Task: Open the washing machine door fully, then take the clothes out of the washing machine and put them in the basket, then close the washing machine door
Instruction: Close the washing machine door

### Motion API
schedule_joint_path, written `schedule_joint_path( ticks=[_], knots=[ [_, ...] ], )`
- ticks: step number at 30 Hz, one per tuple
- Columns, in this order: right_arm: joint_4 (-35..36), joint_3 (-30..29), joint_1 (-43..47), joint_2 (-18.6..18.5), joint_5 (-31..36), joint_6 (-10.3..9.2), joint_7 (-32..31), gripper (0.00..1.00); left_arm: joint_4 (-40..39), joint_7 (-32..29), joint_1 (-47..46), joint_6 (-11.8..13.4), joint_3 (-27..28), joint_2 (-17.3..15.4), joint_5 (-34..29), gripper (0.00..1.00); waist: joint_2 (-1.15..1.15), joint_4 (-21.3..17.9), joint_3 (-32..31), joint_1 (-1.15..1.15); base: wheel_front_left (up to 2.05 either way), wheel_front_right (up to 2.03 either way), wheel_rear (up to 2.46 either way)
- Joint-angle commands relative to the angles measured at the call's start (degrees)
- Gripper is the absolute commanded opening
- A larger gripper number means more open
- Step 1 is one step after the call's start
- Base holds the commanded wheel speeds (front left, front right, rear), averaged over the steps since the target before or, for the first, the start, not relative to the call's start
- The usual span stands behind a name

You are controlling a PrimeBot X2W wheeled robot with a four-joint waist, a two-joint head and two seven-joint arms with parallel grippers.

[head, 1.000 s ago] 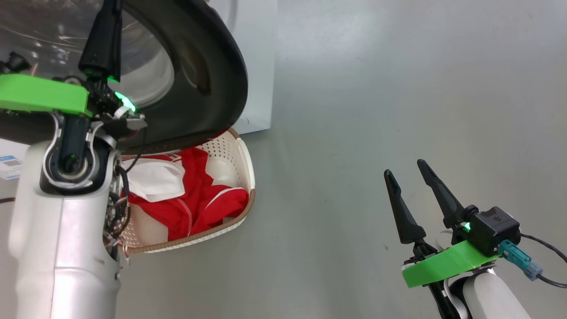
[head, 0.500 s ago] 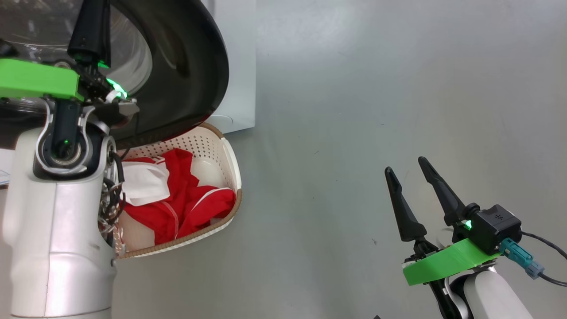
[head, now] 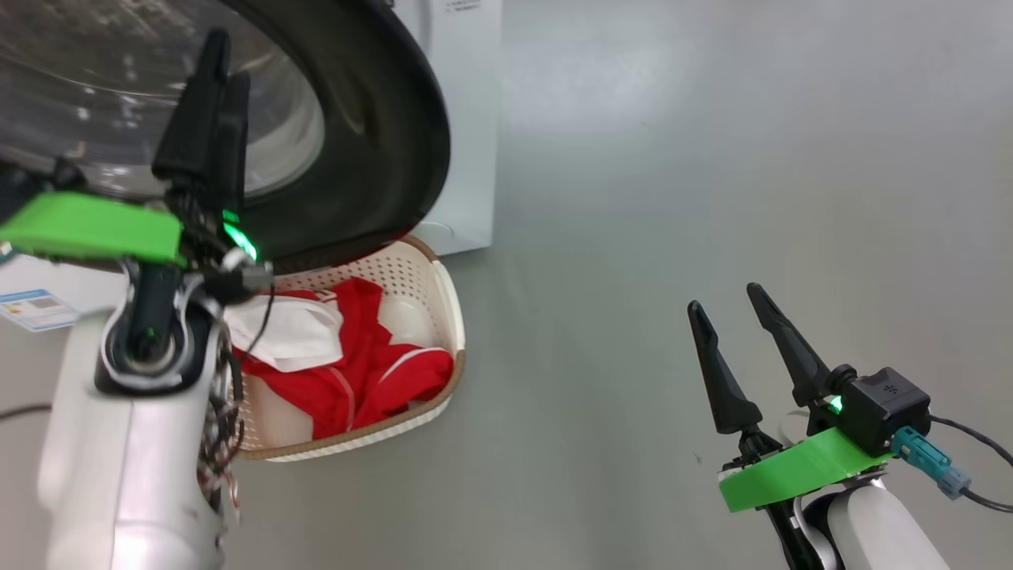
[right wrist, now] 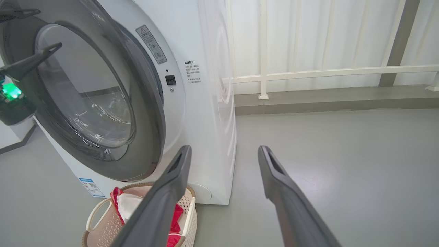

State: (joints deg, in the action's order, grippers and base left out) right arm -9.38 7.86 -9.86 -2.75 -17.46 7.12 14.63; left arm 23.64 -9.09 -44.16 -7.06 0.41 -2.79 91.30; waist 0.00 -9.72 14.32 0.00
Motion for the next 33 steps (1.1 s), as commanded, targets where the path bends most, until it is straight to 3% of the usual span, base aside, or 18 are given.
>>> schedule_joint_path(
  ticks=[1,22,33],
  knots=[
    [1.1,1.2,0.1,-0.1,-0.3,0.36,0.4,1.0,-2.4,-0.4,1.7,-0.1,1.6,-1.8,0.1,1.0,0.0,1.8,-1.7,0.0,0.0,0.0,0.0],
    [-0.2,0.9,3.8,-0.1,-1.7,0.36,0.4,1.0,-20.1,-0.8,30.9,2.7,0.7,-1.3,0.6,1.0,0.0,9.8,-10.4,0.0,0.0,0.0,0.0],
    [-0.4,-0.7,5.9,-0.1,-0.7,0.36,0.4,1.0,-23.5,10.9,38.5,0.1,-4.9,-6.2,-22.8,1.0,0.0,10.7,-13.9,0.0,0.0,0.0,0.0]
  ],
)
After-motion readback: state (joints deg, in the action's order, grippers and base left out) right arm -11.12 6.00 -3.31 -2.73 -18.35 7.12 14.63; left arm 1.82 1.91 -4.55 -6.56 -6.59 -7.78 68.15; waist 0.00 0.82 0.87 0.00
